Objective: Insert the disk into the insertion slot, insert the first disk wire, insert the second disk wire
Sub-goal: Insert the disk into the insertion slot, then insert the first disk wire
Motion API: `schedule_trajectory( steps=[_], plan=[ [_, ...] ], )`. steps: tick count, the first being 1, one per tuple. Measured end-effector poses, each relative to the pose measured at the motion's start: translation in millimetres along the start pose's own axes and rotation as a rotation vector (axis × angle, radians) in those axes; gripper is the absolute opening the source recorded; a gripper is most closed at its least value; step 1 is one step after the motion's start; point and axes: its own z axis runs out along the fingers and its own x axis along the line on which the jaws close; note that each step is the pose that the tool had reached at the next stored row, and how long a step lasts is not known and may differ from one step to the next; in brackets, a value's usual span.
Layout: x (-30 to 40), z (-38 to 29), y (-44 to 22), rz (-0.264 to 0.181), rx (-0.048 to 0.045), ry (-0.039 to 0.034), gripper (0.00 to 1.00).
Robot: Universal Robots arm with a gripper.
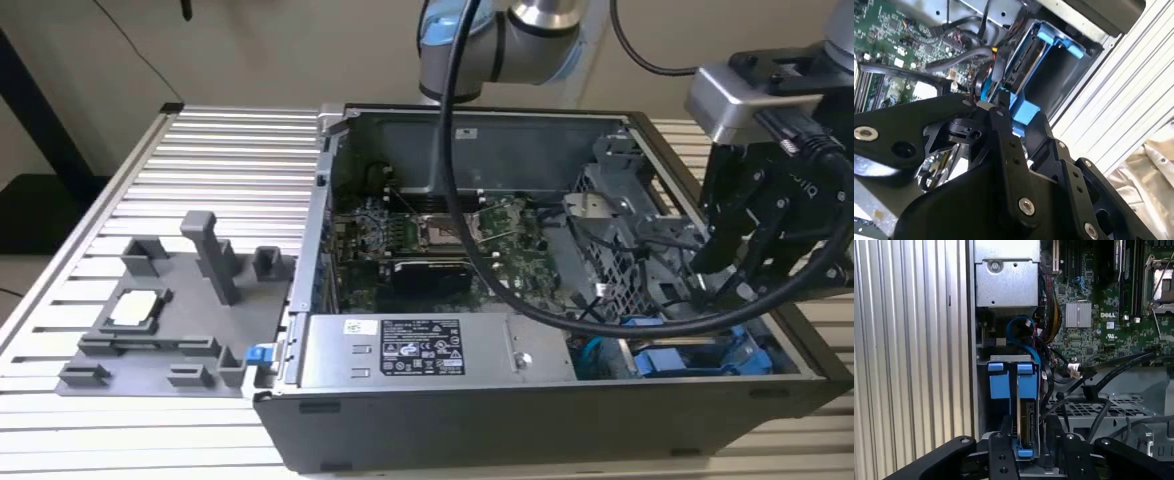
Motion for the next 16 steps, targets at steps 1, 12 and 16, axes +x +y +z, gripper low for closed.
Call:
schedule_trajectory(
  steps=[1,12,16],
  plan=[
    [0.0,0.0,0.3,0.0,0.0178,-0.0055,0.41],
    [-5.1,-0.7,2.7,-0.014,0.1003,-0.0388,0.41],
    [-10.8,-0.4,3.0,-0.026,0.1158,-0.041,0.41]
  ],
)
